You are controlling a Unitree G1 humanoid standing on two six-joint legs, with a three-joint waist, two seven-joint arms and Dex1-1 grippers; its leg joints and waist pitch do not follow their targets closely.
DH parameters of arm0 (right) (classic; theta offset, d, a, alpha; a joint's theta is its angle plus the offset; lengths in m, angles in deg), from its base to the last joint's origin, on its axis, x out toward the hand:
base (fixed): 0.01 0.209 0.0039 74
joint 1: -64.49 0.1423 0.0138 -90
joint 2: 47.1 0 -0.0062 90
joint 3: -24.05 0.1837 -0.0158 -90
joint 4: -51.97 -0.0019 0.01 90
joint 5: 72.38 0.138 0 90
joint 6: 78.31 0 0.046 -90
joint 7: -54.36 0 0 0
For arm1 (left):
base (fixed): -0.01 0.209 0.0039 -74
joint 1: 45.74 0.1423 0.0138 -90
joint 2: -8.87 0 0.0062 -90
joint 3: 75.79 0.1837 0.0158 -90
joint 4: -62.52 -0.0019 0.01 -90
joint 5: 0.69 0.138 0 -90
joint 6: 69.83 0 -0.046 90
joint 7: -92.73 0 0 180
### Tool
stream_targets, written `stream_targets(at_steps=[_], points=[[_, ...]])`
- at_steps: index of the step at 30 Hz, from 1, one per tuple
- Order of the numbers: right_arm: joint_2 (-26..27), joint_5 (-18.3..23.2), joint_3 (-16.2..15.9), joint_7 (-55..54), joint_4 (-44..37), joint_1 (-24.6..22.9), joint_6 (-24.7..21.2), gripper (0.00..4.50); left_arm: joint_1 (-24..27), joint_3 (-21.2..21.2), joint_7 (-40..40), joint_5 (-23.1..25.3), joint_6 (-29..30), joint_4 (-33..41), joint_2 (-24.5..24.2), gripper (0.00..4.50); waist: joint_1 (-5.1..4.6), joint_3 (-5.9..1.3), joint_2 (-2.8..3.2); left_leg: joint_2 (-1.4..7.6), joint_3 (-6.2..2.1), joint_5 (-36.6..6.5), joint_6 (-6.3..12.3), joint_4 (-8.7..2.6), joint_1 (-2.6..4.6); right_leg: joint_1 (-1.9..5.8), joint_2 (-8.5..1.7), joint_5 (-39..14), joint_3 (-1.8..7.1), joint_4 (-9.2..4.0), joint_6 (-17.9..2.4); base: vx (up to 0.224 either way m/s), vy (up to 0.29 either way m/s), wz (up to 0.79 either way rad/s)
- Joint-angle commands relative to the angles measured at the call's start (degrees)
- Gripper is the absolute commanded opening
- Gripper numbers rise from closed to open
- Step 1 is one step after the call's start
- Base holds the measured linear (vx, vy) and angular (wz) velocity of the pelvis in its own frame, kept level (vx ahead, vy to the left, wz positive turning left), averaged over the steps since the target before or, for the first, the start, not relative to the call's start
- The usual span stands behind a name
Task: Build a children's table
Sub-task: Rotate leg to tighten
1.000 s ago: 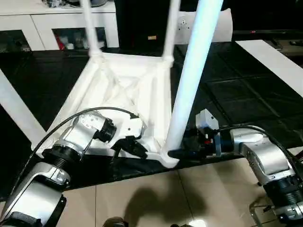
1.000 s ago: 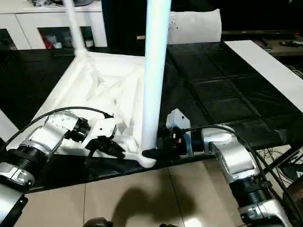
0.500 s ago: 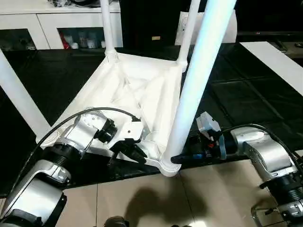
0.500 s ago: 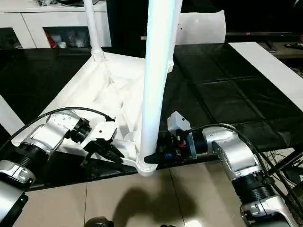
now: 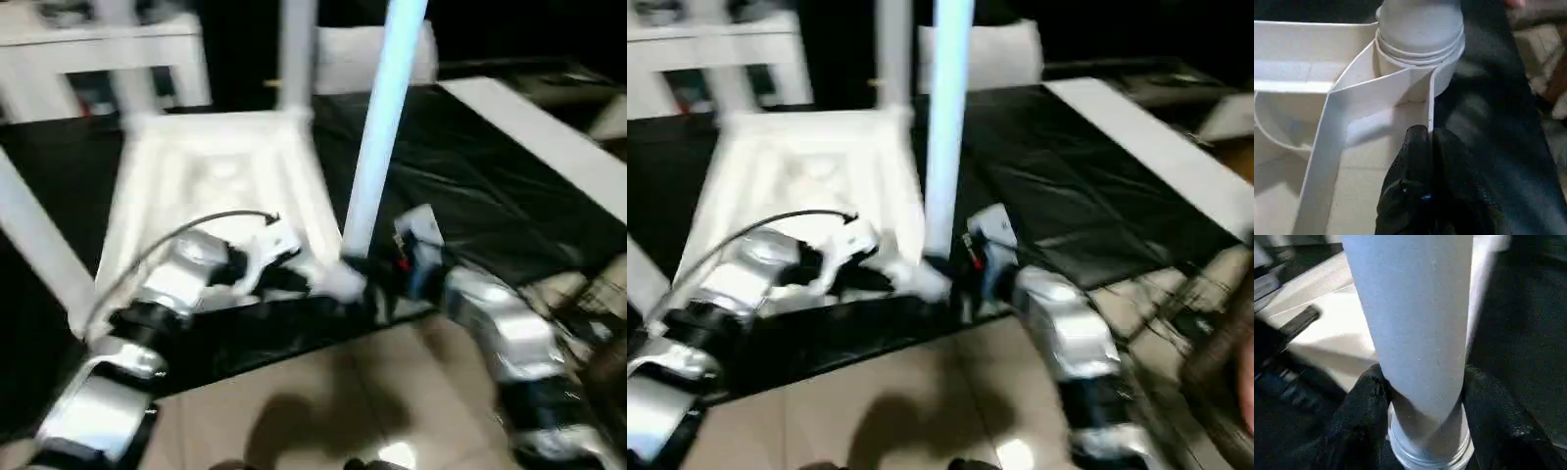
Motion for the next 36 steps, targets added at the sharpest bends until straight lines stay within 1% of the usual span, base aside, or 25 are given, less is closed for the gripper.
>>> stream_targets(at_steps=[1, 2, 3, 4, 5, 8, 9, 11, 12, 14, 15, 16, 17, 18, 19, 20, 21, 24, 25, 27, 28, 30, 31, 33, 36], points=[[6.6, 0.5, -2.0, -6.9, 1.9, 2.6, -2.0, 1.88, -2.6, -3.0, -9.5, -1.4, 2.6, 3.0, 4.6, 0.0, -0.08, -3.66, 0.11, 1.86, -1.92, -24.6, -1.59, -3.92, 1.05, 1.92, -5.65, -34.4, 2.62, -5.66, -2.2, 0.0, 0.0, 0.0], [7.9, 0.1, -1.7, -8.7, 2.5, 3.1, -1.5, 1.88, -2.8, -3.5, -11.3, -1.5, 3.4, 3.4, 5.7, 0.0, -0.13, -3.86, 0.21, 1.82, -1.78, -21.4, -0.86, -3.88, 0.63, 2.14, -5.66, -33.9, 2.76, -5.59, -2.2, 0.0, 0.0, 0.0], [8.4, 0.1, -1.4, -9.4, 2.8, 3.4, -1.0, 1.88, -2.8, -3.6, -11.8, -1.5, 3.6, 3.6, 6.1, 0.0, -0.12, -3.87, 0.28, 1.95, -1.75, -20.3, -0.47, -3.96, 0.45, 2.18, -5.57, -32.9, 2.87, -5.5, -2.3, 0.0, 0.0, 0.0], [9.2, 0.3, -1.2, -9.9, 3.0, 3.6, -0.1, 2.23, -2.8, -3.3, -12.3, -1.2, 3.7, 4.1, 6.6, 0.0, -0.03, -4.08, 0.34, 2.24, -1.73, -18.7, 0.12, -4.24, 0.29, 2.25, -5.26, -29.7, 3.24, -4.99, -2.9, 0.0, 0.0, 0.0], [9.6, 0.2, -1.1, -10.0, 2.8, 3.3, 1.5, 2.23, -2.6, -3.0, -12.1, -1.0, 3.4, 4.4, 6.7, 0.0, 0.21, -4.28, 0.69, 2.47, -1.63, -16.7, 0.6, -4.43, 0.02, 2.29, -5.19, -25.3, 3.8, -4.38, -4.2, 0.0, 0.0, 0.0], [8.8, -0.1, -0.5, -9.6, 0.9, 1.9, 4.3, 2.64, -1.8, -1.5, -9.8, 0.0, 1.7, 5.0, 5.3, 0.0, 0.61, -4.74, 0.35, 2.52, -1.19, -11.5, 1.89, -4.33, -0.44, 2.44, -4.9, -16.5, 4.65, -2.79, -7.6, 0.0, 0.0, 0.0], [8.5, -0.3, -0.6, -9.5, 0.5, 1.7, 4.5, 2.64, -1.6, -1.3, -9.7, 0.1, 1.6, 5.2, 5.0, 0.0, 0.8, -4.87, 0.3, 2.47, -1.05, -10.4, 2.29, -4.22, -0.48, 2.43, -4.91, -15.3, 4.79, -2.53, -8.0, 0.0, 0.0, 0.0], [7.2, -0.5, -0.6, -8.4, -0.4, 1.0, 4.9, 2.77, -1.2, -0.6, -8.3, 0.4, 0.6, 5.5, 3.8, 0.0, 1.37, -5.41, 0.52, 2.24, -0.86, -5.8, 3.61, -3.77, -0.87, 2.65, -4.79, -9.6, 5.19, -1.33, -9.7, 0.0, 0.0, 0.0], [6.1, -0.5, -0.1, -7.3, -1.3, 0.3, 5.5, 2.87, -0.9, -0.5, -7.6, 0.4, 0.3, 5.7, 3.0, 0.0, 1.6, -5.36, 0.2, 2.22, -0.79, -2.8, 4.95, -3.62, -1.3, 2.64, -4.64, -5.5, 5.33, -0.58, -10.8, 0.0, 0.0, 0.0], [5.0, -0.3, 0.1, -6.1, -2.0, -0.3, 5.7, 3.13, -0.6, -0.2, -6.7, 0.5, -0.5, 5.9, 2.3, 0.0, 2.41, -5.32, 0.15, 2.03, -0.47, -1.9, 6.59, -3.3, -1.23, 2.57, -4.55, -3.4, 5.51, -0.19, -11.6, 0.0, 0.0, 0.0], [4.2, -0.1, 0.1, -5.2, -2.5, -0.7, 5.8, 3.18, -0.4, 0.2, -6.0, 0.6, -1.0, 6.1, 1.7, 0.0, 2.54, -5.25, 0.08, 1.95, -0.42, -2.0, 6.67, -3.29, -1.37, 2.55, -4.51, -3.8, 5.55, -0.2, -11.6, 0.0, 0.0, 0.0], [-0.1, 0.6, -0.6, 0.2, -4.6, -2.6, 6.2, 3.18, 0.5, 1.0, -2.6, 0.4, -3.1, 6.4, -0.4, 0.0, 2.93, -5.18, 0.12, 1.96, -0.36, -3.0, 6.51, -3.36, -1.25, 2.64, -4.54, -5.9, 5.47, -0.43, -11.0, 0.0, 0.0, 0.0], [-2.1, 0.7, -1.0, 2.7, -5.3, -3.3, 6.8, 3.27, 0.8, 1.2, -1.2, 0.3, -3.5, 6.3, -1.1, 0.0, 3.11, -5.05, -0.18, 1.9, -0.26, -3.4, 6.64, -3.38, -1.2, 2.63, -4.41, -7.3, 5.42, -0.79, -10.4, 0.0, 0.0, 0.0], [-3.3, 0.7, -1.2, 4.2, -5.7, -3.8, 7.1, 3.51, 0.9, 1.3, -0.4, 0.2, -3.8, 6.3, -1.5, 0.0, 3.45, -4.8, 0.18, 2.32, -0.24, -5.3, 6.05, -3.57, -0.93, 2.37, -4.36, -10.7, 5.51, -1.1, -9.0, 0.0, 0.0, 0.0], [-7.3, 1.3, -1.7, 9.5, -6.4, -4.9, 8.2, 3.56, 1.6, 2.3, 3.5, -0.7, -5.7, 6.7, -2.9, 0.0, 3.45, -4.81, -0.05, 2.33, -0.24, -5.8, 5.66, -3.61, -0.82, 2.32, -4.26, -11.8, 5.43, -1.18, -8.8, 0.0, 0.0, 0.0], [-8.8, 1.5, -1.8, 11.5, -6.7, -5.3, 8.4, 3.6, 1.8, 2.7, 5.0, -0.8, -6.3, 6.8, -3.5, 0.0, 3.72, -4.67, -0.01, 2.32, -0.33, -7.2, 5.11, -3.69, -0.78, 2.41, -4.25, -14.2, 5.39, -1.41, -8.0, 0.0, 0.0, 0.0], [-9.0, 1.5, -1.8, 11.7, -6.7, -5.3, 8.4, 3.69, 1.8, 2.8, 5.2, -0.8, -6.4, 6.8, -3.6, 0.0, 3.75, -4.54, 0.04, 2.43, -0.27, -8.6, 4.62, -3.79, -0.59, 2.12, -4.26, -16.3, 5.41, -1.76, -7.5, 0.0, 0.0, 0.0], [-15.3, 3.9, -1.9, 21.5, -8.0, -6.1, 8.4, 3.69, 1.9, 5.6, 11.4, -0.3, -10.8, 5.8, -6.4, 0.0, 4.01, -4.33, -0.02, 2.49, -0.36, -10.3, 3.82, -3.91, -0.33, 2.01, -4.33, -20.4, 5.41, -2.26, -6.5, 0.0, 0.0, 0.0], [-16.8, 4.4, -2.1, 24.1, -8.2, -6.2, 8.5, 3.69, 1.8, 6.2, 13.3, -0.2, -12.2, 5.3, -6.9, 0.0, 4.2, -4.31, -0.46, 2.63, -0.36, -10.7, 3.83, -3.91, -0.12, 1.85, -4.28, -21.5, 5.46, -2.42, -5.9, 0.0, 0.0, 0.0], [-18.0, 4.9, -2.3, 26.2, -8.4, -6.3, 8.2, 3.69, 1.7, 6.6, 14.6, -0.2, -12.6, 5.0, -7.3, 0.0, 4.7, -4.04, -0.24, 2.57, -0.27, -11.7, 3.71, -3.99, 0.17, 1.6, -4.34, -23.7, 5.49, -2.76, -5.5, 0.0, 0.0, 0.0], [-20.6, 5.9, -3.2, 30.1, -8.4, -6.1, 8.7, 3.69, 1.4, 7.4, 18.3, -0.8, -14.0, 4.6, -8.2, 0.0, 4.88, -3.79, -0.32, 2.54, -0.24, -13.1, 3.23, -4.1, 0.51, 1.4, -4.39, -26.4, 5.39, -3.24, -4.9, 0.0, 0.0, 0.0], [-21.4, 6.1, -3.7, 31.4, -8.3, -6.0, 9.3, 3.69, 1.4, 7.5, 19.8, -1.2, -14.4, 4.5, -8.6, 0.0, 5.24, -3.81, 0.07, 2.39, -0.34, -14.4, 2.52, -4.09, 0.89, 1.51, -4.6, -29.2, 5.25, -3.61, -4.1, 0.0, 0.0, 0.0], [-22.0, 6.5, -3.8, 32.7, -7.8, -5.6, 9.4, 3.87, 1.2, 7.8, 21.0, -1.3, -15.1, 4.2, -8.9, 0.0, 5.24, -3.96, -0.19, 2.39, -0.44, -14.3, 2.35, -4.13, 0.72, 1.68, -4.55, -29.1, 5.16, -3.68, -3.7, 0.0, 0.0, 0.0], [-22.1, 7.2, -3.4, 34.2, -6.2, -4.6, 9.8, 3.97, 0.9, 8.8, 23.5, -1.0, -17.2, 3.6, -9.6, 0.0, 5.27, -4.07, -0.22, 2.45, -0.53, -14.1, 2.39, -4.19, 0.57, 1.74, -4.54, -28.3, 5.14, -3.52, -3.8, 0.0, 0.0, 0.0], [-23.1, 8.8, -4.0, 38.8, -4.8, -2.8, 9.3, 4.29, 0.2, 10.5, 27.9, -1.1, -19.1, 3.5, -10.4, 0.0, 5.59, -4.34, -0.33, 2.49, -0.46, -12.3, 2.71, -4.11, 0.33, 1.94, -4.55, -25.7, 5.27, -2.99, -4.9, 0.0, 0.0, 0.0]])
